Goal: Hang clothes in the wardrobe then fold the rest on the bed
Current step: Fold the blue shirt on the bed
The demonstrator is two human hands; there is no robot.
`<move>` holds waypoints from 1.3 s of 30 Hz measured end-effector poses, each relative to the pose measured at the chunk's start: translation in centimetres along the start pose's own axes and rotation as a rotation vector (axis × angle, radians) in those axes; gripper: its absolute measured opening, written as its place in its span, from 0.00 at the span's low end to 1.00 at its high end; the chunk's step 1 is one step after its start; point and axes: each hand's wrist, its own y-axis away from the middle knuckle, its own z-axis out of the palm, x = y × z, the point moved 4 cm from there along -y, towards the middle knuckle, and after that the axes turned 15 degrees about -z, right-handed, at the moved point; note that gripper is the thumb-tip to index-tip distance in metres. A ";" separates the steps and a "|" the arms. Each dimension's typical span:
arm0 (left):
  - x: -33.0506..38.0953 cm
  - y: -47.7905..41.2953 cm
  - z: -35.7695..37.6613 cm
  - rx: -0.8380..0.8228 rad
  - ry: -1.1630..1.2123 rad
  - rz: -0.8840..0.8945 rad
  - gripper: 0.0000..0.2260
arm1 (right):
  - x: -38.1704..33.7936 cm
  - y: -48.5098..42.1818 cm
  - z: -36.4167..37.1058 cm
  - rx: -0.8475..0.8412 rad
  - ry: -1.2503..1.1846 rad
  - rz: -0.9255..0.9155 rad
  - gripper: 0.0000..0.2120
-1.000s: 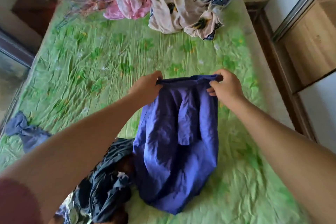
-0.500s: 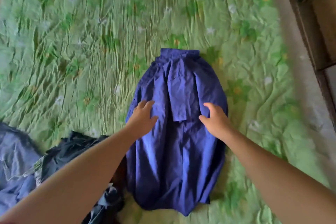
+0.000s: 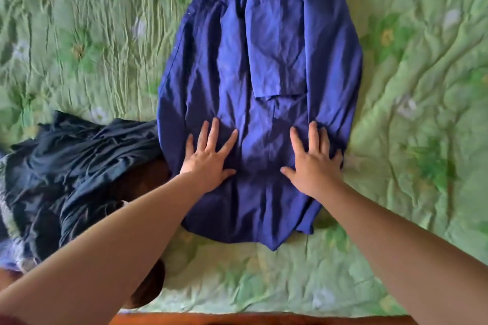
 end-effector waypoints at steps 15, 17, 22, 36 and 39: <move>-8.0 3.3 -1.3 0.033 1.258 -0.583 0.19 | 1.4 6.0 3.9 0.438 -1.575 0.479 0.19; -7.3 4.2 -1.2 -0.113 1.326 -0.506 0.11 | -0.2 7.1 4.9 0.298 -1.623 0.465 0.13; -4.9 7.1 0.6 -0.212 1.323 -0.446 0.06 | -1.5 9.3 6.4 0.255 -1.577 0.575 0.14; -3.5 13.3 5.5 -0.291 1.581 -0.683 0.05 | 1.5 15.4 6.8 0.418 -1.564 0.620 0.07; -3.0 15.1 7.1 -0.302 1.642 -0.813 0.04 | 3.2 16.8 7.6 0.388 -1.569 0.657 0.12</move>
